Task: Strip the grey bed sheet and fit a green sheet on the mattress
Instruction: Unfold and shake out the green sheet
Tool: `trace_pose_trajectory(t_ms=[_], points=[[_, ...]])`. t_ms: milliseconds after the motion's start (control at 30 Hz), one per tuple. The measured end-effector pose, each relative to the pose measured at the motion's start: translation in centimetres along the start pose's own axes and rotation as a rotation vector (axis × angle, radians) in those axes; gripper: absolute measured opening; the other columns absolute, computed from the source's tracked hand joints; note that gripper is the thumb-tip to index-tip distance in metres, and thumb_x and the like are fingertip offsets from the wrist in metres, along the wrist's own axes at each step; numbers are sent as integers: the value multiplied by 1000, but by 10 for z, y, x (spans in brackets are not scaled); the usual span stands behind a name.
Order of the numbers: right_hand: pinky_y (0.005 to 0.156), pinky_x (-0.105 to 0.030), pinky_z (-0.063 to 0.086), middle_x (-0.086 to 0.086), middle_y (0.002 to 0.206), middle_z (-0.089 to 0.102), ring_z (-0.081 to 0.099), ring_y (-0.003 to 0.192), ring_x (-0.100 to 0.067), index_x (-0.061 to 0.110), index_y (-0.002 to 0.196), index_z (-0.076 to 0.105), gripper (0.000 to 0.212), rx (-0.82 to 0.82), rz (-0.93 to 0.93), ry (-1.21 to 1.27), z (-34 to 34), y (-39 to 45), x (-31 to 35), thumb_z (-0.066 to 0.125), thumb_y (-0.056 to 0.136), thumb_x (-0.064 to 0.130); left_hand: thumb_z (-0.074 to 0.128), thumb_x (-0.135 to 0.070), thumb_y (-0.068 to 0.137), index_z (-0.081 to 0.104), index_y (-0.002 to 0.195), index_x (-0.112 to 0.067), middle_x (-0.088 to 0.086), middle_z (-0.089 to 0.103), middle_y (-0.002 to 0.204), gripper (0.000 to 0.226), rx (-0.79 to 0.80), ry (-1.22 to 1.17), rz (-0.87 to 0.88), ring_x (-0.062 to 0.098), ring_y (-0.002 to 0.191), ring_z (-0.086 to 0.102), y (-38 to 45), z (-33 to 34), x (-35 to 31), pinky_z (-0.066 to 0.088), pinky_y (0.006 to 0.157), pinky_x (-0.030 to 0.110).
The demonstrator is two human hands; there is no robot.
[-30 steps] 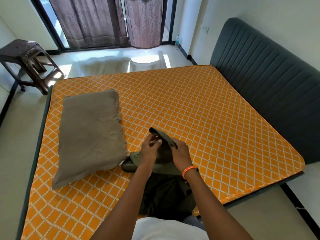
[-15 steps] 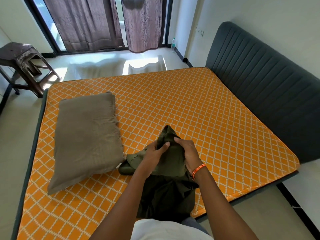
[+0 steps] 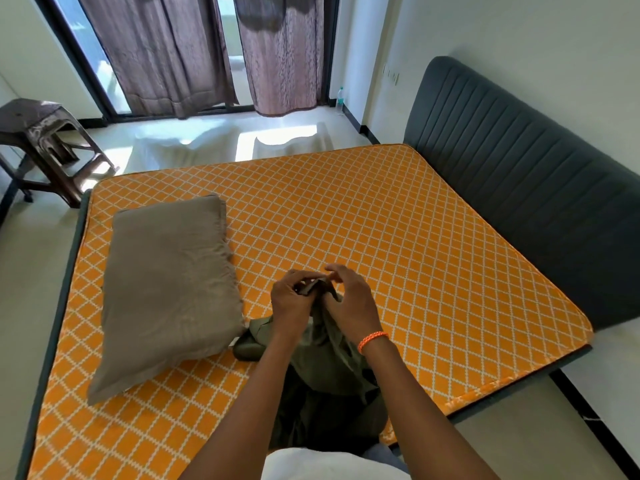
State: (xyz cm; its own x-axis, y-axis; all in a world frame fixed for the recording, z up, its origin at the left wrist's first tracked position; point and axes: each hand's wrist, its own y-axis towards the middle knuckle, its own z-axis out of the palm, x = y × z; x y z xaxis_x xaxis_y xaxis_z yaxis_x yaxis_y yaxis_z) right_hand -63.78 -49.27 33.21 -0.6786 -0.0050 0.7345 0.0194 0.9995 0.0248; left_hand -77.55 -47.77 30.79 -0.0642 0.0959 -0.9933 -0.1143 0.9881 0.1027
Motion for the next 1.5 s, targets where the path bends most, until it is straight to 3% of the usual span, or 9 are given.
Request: trace_pose_trajectory(t_ms=[133, 367, 533, 667, 833, 933, 1100, 1267, 1500], points=[[66, -45, 52, -5, 83, 66, 61, 74, -22, 19, 91, 66, 11, -16, 80, 284, -13, 9, 20, 60, 91, 10, 71, 14, 83, 78, 92, -14, -1, 77, 90, 29, 83, 14, 65, 21, 89, 74, 17, 9, -20, 60, 79, 35], [67, -43, 50, -16, 77, 62, 57, 72, -29, 3, 81, 64, 21, -126, 105, 492, -47, 27, 26, 56, 100, 3, 81, -18, 89, 77, 99, -9, 7, 72, 95, 14, 360, 6, 143, 31, 93, 71, 58, 14, -67, 59, 83, 54], [81, -41, 59, -12, 92, 73, 69, 92, -30, 10, 94, 75, 20, -153, 47, 595, -70, 25, 30, 59, 105, 11, 68, -16, 100, 63, 118, -7, 12, 68, 109, 21, 473, -116, 47, 25, 103, 67, 52, 22, -67, 56, 87, 45], [70, -42, 56, -9, 79, 71, 67, 78, -28, 10, 82, 72, 22, -219, 42, 598, -80, 27, 26, 63, 103, 12, 73, -39, 97, 70, 102, 10, 18, 70, 88, 50, 415, -232, -190, 27, 85, 67, 26, 34, -39, 51, 74, 33], [69, -51, 50, -24, 86, 65, 60, 78, -41, -1, 89, 68, 23, -253, 3, 625, -95, 35, 28, 60, 104, 14, 64, -8, 103, 65, 86, 12, 14, 59, 75, 26, 363, -189, -208, 17, 72, 58, 31, 32, -20, 42, 70, 33], [72, -41, 55, -19, 92, 73, 68, 84, -26, 1, 96, 74, 23, -270, -7, 694, -106, 37, 34, 64, 103, 21, 69, -20, 99, 62, 80, 7, 10, 51, 71, 34, 321, -226, -158, 19, 71, 46, 47, 30, -31, 36, 65, 34], [64, -42, 46, -40, 82, 57, 52, 68, -27, -13, 85, 61, 76, -398, 33, 663, -117, 41, 24, 69, 91, 63, 75, -25, 94, 58, 68, 3, 8, 47, 65, 42, 221, -188, 2, 20, 66, 41, 76, 26, -74, 33, 60, 34], [86, -41, 61, -7, 103, 77, 73, 100, -25, 12, 104, 77, 15, -327, 59, 739, -132, 38, 39, 68, 100, 23, 72, -33, 92, 61, 70, 5, 20, 49, 63, 45, 252, -48, 227, 18, 62, 44, 93, 29, -112, 36, 62, 35], [76, -42, 54, -11, 87, 68, 64, 82, -22, 9, 89, 72, 29, -354, -155, 647, -143, 45, 82, 59, 106, 29, 73, -23, 96, 74, 76, -13, 6, 65, 67, 23, 271, 76, 386, 17, 65, 57, 98, 45, -172, 47, 66, 41]])
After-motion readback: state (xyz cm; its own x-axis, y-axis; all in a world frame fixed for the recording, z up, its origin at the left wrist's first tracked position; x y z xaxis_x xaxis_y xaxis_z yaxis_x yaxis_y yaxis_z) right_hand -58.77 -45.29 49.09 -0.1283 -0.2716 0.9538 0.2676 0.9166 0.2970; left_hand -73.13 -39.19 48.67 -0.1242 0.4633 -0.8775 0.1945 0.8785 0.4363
